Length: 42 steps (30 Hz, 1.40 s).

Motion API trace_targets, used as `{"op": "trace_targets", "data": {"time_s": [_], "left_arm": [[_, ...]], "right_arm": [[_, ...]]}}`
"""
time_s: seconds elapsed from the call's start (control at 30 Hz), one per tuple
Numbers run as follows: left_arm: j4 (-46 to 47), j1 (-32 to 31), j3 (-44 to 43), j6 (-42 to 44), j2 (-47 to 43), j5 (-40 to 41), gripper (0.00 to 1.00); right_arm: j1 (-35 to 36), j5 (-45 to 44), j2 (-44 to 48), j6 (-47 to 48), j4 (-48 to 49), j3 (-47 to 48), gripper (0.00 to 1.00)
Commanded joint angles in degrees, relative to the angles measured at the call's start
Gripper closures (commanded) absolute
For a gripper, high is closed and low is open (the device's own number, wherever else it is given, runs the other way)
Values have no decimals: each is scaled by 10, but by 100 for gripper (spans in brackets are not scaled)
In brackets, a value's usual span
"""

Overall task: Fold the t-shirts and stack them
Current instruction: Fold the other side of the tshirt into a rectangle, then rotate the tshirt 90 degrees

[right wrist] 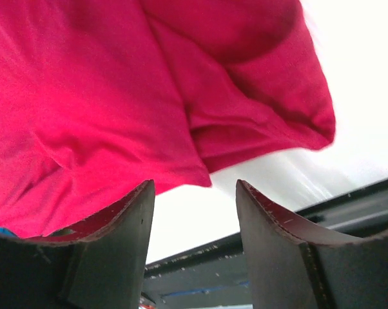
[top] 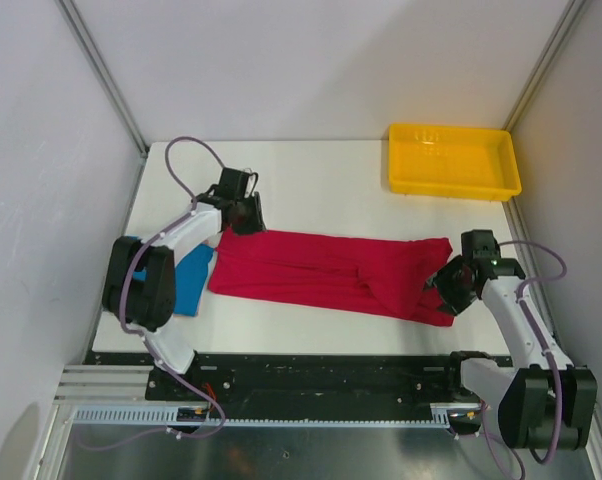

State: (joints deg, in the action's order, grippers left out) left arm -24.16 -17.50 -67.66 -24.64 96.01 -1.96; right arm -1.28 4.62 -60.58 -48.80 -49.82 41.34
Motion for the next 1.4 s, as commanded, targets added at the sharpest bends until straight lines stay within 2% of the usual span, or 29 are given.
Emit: {"op": "trace_targets", "data": {"time_s": [0.0, 0.33, 0.53, 0.73, 1.07, 1.37], "left_arm": [[-21, -1, -36, 40, 42, -36, 60], [-29, -1, -40, 59, 45, -25, 59], [-42, -2, -64, 78, 63, -30, 59], [-51, -1, -79, 94, 75, -22, 59], [-67, -16, -63, 107, 99, 14, 60], [-102, -67, -27, 111, 71, 111, 60]], "right_arm": [[10, 24, 34, -55, -60, -36, 40], [45, 5, 58, -128, 18, -84, 28], [44, 4, 27, -139, 73, -112, 26], [35, -6, -3, -139, 107, -119, 28], [-58, -31, -64, -77, 177, -110, 37], [-68, -46, -195, -34, 234, -40, 42]]}}
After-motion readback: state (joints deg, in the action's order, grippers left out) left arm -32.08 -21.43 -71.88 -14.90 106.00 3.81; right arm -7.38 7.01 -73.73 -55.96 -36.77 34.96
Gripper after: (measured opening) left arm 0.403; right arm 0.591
